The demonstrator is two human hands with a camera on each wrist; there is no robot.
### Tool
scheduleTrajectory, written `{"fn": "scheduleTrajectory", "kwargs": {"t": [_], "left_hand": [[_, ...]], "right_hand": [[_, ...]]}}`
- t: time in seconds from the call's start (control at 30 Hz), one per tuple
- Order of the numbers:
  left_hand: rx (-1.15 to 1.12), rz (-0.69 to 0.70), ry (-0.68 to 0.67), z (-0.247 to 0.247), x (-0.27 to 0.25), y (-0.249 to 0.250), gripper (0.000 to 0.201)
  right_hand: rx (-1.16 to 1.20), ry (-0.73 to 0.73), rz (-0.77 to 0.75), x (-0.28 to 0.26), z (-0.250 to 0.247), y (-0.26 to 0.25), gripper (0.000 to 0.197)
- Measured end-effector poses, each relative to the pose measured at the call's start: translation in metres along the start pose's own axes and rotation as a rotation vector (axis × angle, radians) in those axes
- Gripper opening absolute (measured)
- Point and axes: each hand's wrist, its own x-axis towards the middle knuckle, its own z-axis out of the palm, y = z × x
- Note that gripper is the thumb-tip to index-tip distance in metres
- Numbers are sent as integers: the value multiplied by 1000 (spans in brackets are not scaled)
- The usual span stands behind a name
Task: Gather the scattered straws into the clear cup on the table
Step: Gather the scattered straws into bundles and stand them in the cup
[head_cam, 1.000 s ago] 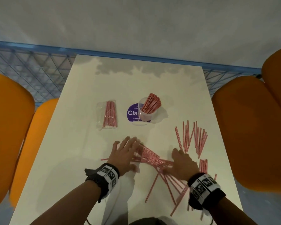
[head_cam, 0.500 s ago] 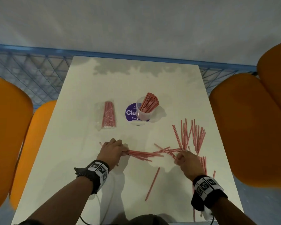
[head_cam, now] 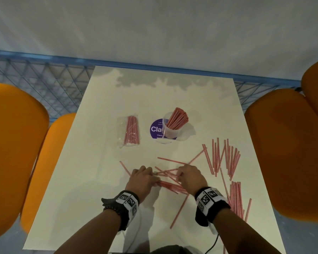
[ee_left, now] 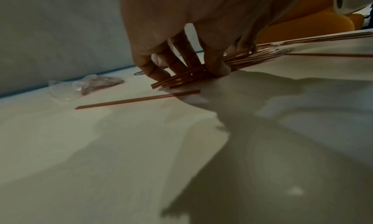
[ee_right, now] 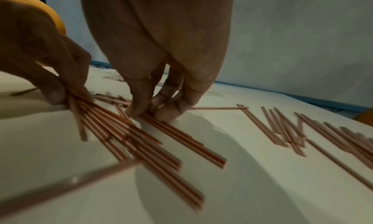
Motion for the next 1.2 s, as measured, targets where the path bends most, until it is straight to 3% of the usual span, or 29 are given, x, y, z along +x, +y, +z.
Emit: {"fn": "scheduleTrajectory", "kwargs": {"t": [0.07,0.2,0.3,0.4,0.57,0.63,0.77,0.83,0.9,0.97,1.1,1.2], "left_hand": [[-25,-10,-3,0,0,6,24],[-153,-5,93,-13,-9,-11,30],[-102,-127,54,-28,-20,-54,43],[-19,-173,8,-30,-29,-98,47],[-77,-46,182,-21,-45,-109,30],[-52,26,172,-17,-54,-106,23],[-3,97,62,-2,-61,-76,15],[-19,93,41,8,-56,-47,18],[-65,66,46,15,-44,-19,14],[-81,34,52,13,-30,2,13],[6,-42,27,2,-11,12,53],[64,-24,-62,-1,-3,13,52]], "right_hand": [[-37,-13,-57,1,0,-7,18],[-80,164,-94,10,-16,-5,23],[-297,21,-154,17,-23,5,47],[-371,-33,-249,16,-12,5,48],[-192,37,-329,4,10,4,41],[-90,50,-314,-3,13,3,35],[-232,-85,-295,-19,20,-6,96],[-285,-81,-294,-23,25,-9,108],[-319,-83,-294,-24,28,-9,104],[-322,-49,-316,-22,32,-6,84],[-196,38,-313,-18,33,-6,47],[-211,8,-322,-15,32,-14,36]]}}
